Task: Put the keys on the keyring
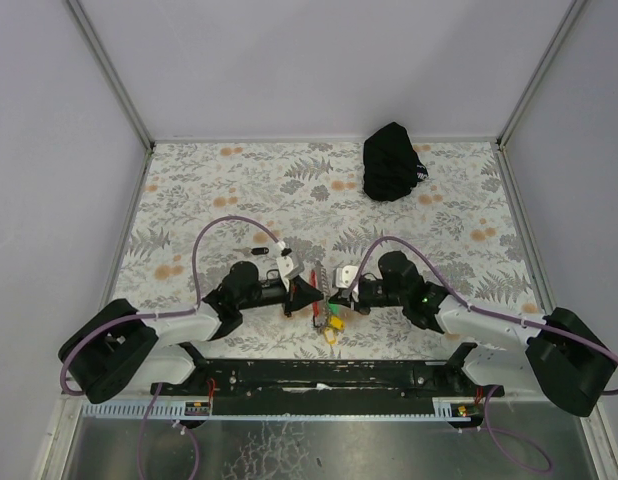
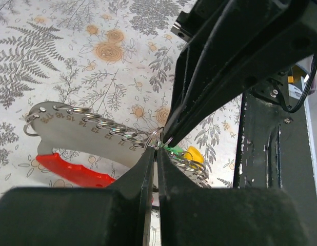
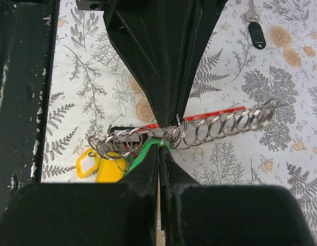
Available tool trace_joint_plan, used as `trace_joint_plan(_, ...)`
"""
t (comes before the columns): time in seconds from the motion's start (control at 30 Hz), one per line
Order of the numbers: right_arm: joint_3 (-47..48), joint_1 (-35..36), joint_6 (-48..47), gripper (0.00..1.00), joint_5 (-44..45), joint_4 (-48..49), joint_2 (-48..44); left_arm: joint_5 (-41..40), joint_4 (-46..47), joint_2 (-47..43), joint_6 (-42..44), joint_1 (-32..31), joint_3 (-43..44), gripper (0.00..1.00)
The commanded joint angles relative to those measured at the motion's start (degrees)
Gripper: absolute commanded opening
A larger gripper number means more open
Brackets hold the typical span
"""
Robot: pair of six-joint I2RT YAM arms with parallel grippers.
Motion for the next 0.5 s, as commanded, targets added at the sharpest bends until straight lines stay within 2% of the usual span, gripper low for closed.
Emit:
trace_joint_plan(0.0, 2.24, 2.57, -1.86, 0.00, 1.98, -0.83, -0.67, -6.11, 8.08, -1.67, -7.53, -0.50, -0.50, 0.00)
trace_joint_plan(0.27, 2.25, 5.15, -3.30, 0.00, 7.45, -0.74, -0.69, -14.51, 18.15, 0.88, -21.28, -1.52, -3.95, 0.00)
trace_joint_plan(0.47, 1.19, 5.44, -3.36, 0.00, 8.82, 0.77, -2.39, -18.13, 26.92, 3.65, -26.89, -2.72, -5.98, 0.00)
